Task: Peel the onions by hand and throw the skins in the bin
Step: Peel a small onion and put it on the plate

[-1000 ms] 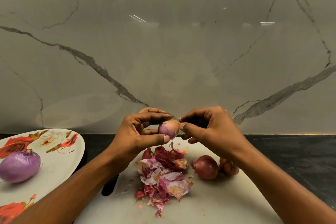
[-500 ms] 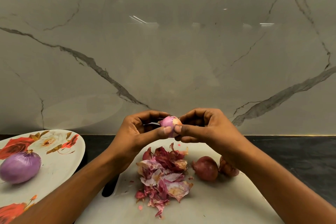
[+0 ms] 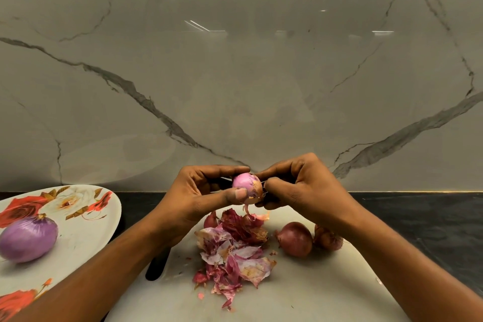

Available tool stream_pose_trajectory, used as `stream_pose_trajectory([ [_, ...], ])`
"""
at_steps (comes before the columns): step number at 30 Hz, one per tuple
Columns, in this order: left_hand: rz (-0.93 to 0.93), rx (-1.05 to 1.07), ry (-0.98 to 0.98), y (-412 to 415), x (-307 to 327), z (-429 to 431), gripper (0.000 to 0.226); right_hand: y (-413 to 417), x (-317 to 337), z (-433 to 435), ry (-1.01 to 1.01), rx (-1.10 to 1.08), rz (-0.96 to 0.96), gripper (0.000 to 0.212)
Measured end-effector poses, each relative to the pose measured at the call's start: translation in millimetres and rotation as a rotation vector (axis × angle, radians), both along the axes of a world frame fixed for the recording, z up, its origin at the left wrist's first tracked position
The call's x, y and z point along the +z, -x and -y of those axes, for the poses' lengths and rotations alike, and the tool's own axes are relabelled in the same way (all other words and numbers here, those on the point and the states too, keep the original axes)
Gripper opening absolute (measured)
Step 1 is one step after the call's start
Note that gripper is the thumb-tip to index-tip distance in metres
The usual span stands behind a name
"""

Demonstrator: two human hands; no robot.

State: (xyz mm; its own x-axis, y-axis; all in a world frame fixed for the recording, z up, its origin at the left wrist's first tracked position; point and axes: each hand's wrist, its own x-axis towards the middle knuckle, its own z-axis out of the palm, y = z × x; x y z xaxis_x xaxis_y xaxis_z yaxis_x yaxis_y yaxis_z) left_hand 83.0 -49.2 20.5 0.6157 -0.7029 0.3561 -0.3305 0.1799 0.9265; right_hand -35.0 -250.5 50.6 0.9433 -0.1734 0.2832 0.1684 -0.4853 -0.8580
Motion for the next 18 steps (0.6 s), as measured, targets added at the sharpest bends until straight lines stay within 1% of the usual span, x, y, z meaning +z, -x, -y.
stream_pose_trajectory([
  [3,-0.008,0.001,0.008,-0.1,0.3,-0.7,0.044,-0.7,-0.9,-0.8,-0.003,-0.011,0.003,0.021],
  [6,0.006,0.009,0.004,-0.2,0.0,-0.6,0.045,0.4,-0.6,-1.6,-0.025,0.026,0.001,0.015],
  [11,0.017,0.003,-0.02,-0.4,-1.3,-0.7,0.045,2.6,-2.1,-1.5,0.097,0.029,0.028,0.024],
  [15,0.002,0.001,-0.024,0.6,0.1,-0.3,0.044,1.0,-3.5,0.1,0.151,0.014,0.064,0.02],
  [18,-0.009,0.007,-0.018,1.5,1.6,-0.3,0.044,-0.4,-5.0,-0.2,0.147,-0.002,0.069,0.017],
])
